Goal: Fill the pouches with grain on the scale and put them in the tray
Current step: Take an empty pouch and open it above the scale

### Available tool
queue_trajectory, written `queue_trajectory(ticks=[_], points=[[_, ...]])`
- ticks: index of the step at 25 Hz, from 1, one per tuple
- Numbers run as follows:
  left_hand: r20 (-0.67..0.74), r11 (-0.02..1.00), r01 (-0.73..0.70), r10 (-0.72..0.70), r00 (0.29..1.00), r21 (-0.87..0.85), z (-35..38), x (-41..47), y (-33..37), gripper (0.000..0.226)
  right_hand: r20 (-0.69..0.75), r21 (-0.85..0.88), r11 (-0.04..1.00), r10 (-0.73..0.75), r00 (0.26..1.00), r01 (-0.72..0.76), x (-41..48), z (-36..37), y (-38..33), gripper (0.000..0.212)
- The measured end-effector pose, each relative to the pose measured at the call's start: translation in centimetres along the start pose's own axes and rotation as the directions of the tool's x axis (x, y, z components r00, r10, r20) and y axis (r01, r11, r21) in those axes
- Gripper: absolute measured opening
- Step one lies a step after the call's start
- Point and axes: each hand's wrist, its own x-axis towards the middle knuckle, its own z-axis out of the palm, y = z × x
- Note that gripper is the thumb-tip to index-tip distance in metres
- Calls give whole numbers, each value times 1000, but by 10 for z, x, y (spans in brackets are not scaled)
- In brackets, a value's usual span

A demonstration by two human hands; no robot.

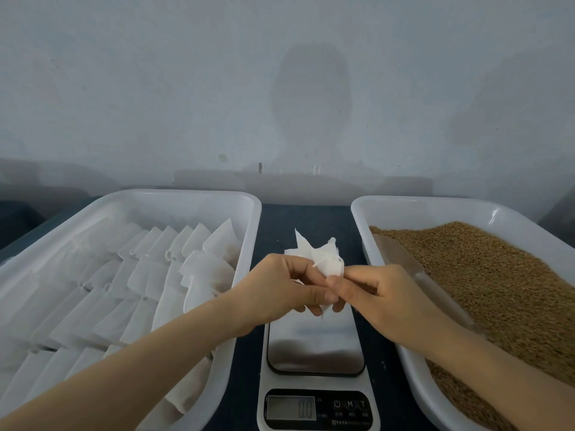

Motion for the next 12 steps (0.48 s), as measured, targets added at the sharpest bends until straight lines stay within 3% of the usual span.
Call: queue_trajectory(ticks=[6, 9, 12], points=[[5, 987, 45, -45, 999, -155, 0, -2, 4, 15, -38, -16, 999, 41, 998, -41, 2, 0, -1, 26], [-36, 970, 79, -90, 995, -232, 0, -1, 5, 19, -156, -59, 993, 95, 983, -105, 4, 2, 4, 10], [-24, 960, 83, -93, 995, -267, 0, 0, 5, 18, -307, -39, 988, 129, 943, -148, 4, 2, 6, 11]])
